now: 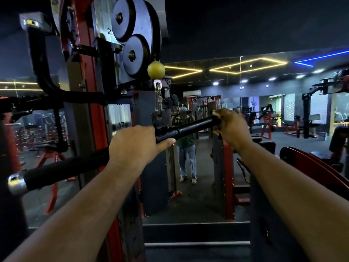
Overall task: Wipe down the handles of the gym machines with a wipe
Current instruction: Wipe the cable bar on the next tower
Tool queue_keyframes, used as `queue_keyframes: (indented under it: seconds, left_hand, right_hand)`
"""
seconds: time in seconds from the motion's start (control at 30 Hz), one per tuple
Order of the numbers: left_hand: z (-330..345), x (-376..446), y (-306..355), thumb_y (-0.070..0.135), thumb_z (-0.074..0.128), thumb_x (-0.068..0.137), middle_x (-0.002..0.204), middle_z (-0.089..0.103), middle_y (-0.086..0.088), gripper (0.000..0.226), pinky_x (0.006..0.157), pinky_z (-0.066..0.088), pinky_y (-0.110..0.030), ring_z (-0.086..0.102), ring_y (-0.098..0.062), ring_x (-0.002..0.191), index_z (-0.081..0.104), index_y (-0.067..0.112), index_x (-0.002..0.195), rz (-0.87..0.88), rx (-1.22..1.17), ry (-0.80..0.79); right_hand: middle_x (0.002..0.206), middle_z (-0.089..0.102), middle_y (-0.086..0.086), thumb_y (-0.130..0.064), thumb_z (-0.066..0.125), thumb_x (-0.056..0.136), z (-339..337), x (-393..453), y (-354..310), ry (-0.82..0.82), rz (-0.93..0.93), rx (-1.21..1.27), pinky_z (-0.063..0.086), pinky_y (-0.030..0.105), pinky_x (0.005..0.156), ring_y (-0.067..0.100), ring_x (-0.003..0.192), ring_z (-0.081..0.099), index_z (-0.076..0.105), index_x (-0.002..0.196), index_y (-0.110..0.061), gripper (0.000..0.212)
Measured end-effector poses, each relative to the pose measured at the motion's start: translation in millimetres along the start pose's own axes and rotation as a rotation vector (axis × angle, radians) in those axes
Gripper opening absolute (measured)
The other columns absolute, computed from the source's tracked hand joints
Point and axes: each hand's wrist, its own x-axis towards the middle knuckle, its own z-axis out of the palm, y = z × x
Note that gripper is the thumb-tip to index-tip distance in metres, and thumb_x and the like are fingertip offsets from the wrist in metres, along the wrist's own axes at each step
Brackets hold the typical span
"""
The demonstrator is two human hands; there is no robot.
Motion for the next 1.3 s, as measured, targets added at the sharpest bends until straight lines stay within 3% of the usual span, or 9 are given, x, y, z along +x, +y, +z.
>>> queue_keyframes:
  seconds: [0.17, 0.27, 0.37, 0.5, 0.63, 0.77, 0.83, 1.13, 1.3]
  left_hand:
    - [0, 1, 0, 0.093, 0.018, 0.081, 0.069, 0.052, 0.002, 0.079, 0.048, 0.036, -0.03, 0.05, -0.015, 0.055, 0.052, 0.023, 0.088, 0.007, 0.04, 0.018]
    - [1, 0, 1, 0.092, 0.019, 0.083, 0.068, 0.048, 0.002, 0.076, 0.045, 0.029, -0.029, 0.044, -0.014, 0.053, 0.049, 0.023, 0.087, 0.004, 0.061, 0.031]
    - [2, 0, 0, 0.092, 0.018, 0.083, 0.069, 0.051, 0.002, 0.077, 0.048, 0.035, -0.03, 0.048, -0.015, 0.056, 0.049, 0.022, 0.09, -0.001, 0.034, 0.012]
    - [0, 2, 1, 0.095, 0.019, 0.081, 0.071, 0.056, 0.002, 0.081, 0.054, 0.047, -0.032, 0.056, -0.017, 0.06, 0.055, 0.024, 0.092, -0.012, -0.014, -0.017]
    - [1, 6, 3, 0.095, 0.022, 0.081, 0.072, 0.058, 0.002, 0.079, 0.057, 0.052, -0.034, 0.06, -0.019, 0.064, 0.055, 0.024, 0.09, -0.014, -0.021, -0.033]
    - [7, 7, 6, 0.094, 0.029, 0.081, 0.071, 0.057, 0.004, 0.076, 0.052, 0.043, -0.032, 0.059, -0.017, 0.062, 0.059, 0.025, 0.095, -0.025, -0.02, 0.0]
    - [8, 6, 4, 0.094, 0.027, 0.081, 0.072, 0.056, 0.004, 0.076, 0.052, 0.042, -0.032, 0.057, -0.017, 0.062, 0.057, 0.026, 0.096, -0.03, -0.043, -0.019]
    - [3, 8, 8, 0.095, 0.022, 0.081, 0.072, 0.057, 0.003, 0.078, 0.054, 0.047, -0.032, 0.058, -0.017, 0.062, 0.054, 0.024, 0.089, -0.01, -0.038, -0.029]
    - [5, 5, 6, 0.093, 0.022, 0.082, 0.072, 0.054, 0.003, 0.076, 0.052, 0.04, -0.031, 0.054, -0.016, 0.061, 0.052, 0.024, 0.091, -0.015, -0.042, -0.019]
  right_hand:
    - [0.111, 0.063, 0.004, -0.017, 0.041, 0.106, 7, -17, -42, -0.156, 0.028, 0.105, 0.058, 0.027, 0.069, 0.015, 0.084, 0.065, 0.057, 0.133, -0.027, 0.033]
    - [0.15, 0.049, 0.001, -0.012, 0.039, 0.105, 16, -47, -77, -0.224, -0.25, 0.173, 0.035, 0.04, 0.119, 0.016, 0.138, 0.043, 0.048, 0.144, -0.03, 0.043]
    - [0.157, 0.038, -0.005, -0.009, 0.043, 0.103, 8, -28, -46, -0.158, -0.259, 0.045, 0.027, 0.043, 0.122, 0.016, 0.145, 0.032, 0.042, 0.147, -0.032, 0.05]
    - [0.116, 0.064, 0.011, -0.009, 0.045, 0.102, -9, 2, 7, -0.032, 0.097, -0.017, 0.054, 0.023, 0.072, 0.012, 0.084, 0.061, 0.057, 0.128, -0.021, 0.03]
    - [0.103, 0.064, 0.002, -0.014, 0.044, 0.104, 8, -13, -33, -0.068, 0.115, 0.086, 0.056, 0.025, 0.065, 0.009, 0.074, 0.061, 0.058, 0.124, -0.026, 0.027]
    - [0.147, 0.053, -0.001, -0.008, 0.045, 0.104, 25, -57, -100, -0.169, -0.3, 0.201, 0.029, 0.025, 0.118, 0.013, 0.135, 0.049, 0.05, 0.144, -0.024, 0.044]
    - [0.158, 0.039, -0.006, -0.009, 0.042, 0.105, 20, -53, -91, -0.176, -0.373, 0.142, 0.011, 0.026, 0.12, 0.01, 0.148, 0.027, 0.043, 0.15, -0.028, 0.048]
    - [0.118, 0.059, -0.007, -0.008, 0.043, 0.101, 13, -26, -54, -0.103, -0.015, 0.072, 0.051, 0.047, 0.106, 0.024, 0.119, 0.06, 0.057, 0.13, -0.022, 0.035]
    - [0.159, 0.026, -0.011, -0.005, 0.039, 0.1, 29, -57, -63, -0.069, -0.454, 0.035, -0.002, 0.03, 0.124, 0.001, 0.148, 0.011, 0.037, 0.152, -0.026, 0.057]
